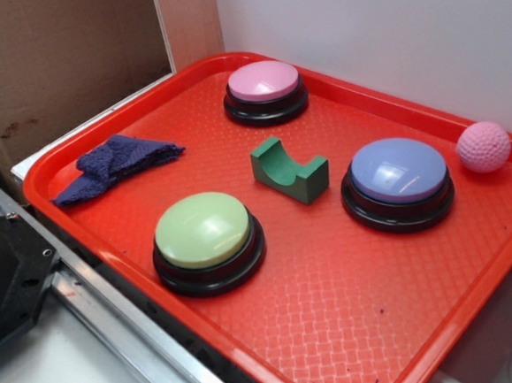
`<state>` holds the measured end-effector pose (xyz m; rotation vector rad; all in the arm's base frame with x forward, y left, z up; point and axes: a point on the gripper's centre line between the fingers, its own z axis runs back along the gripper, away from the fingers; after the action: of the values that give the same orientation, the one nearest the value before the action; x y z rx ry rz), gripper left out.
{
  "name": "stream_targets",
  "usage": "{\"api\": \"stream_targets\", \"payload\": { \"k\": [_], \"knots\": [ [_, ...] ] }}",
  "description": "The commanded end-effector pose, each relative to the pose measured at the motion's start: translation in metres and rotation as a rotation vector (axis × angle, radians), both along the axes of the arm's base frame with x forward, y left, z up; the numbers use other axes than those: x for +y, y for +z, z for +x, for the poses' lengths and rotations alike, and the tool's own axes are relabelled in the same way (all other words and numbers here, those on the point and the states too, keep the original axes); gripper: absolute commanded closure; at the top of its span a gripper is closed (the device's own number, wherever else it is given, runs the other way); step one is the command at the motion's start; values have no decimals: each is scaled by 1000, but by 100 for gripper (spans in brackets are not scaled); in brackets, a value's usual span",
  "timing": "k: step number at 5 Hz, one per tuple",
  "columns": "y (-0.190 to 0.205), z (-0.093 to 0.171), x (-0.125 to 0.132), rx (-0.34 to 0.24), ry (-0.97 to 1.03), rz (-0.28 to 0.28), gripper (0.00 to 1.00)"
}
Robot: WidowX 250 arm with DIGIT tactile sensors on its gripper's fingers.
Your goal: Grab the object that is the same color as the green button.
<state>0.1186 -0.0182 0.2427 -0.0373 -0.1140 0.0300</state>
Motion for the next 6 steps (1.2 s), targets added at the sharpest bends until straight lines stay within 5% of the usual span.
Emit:
{"api": "stream_targets", "payload": {
  "k": [1,4,6],
  "knots": [
    [0,0,0,0,0,0,0],
    [-40,62,-15,-35,-551,-28,0],
    [-78,95,-38,-108,-978,-13,0]
  ]
}}
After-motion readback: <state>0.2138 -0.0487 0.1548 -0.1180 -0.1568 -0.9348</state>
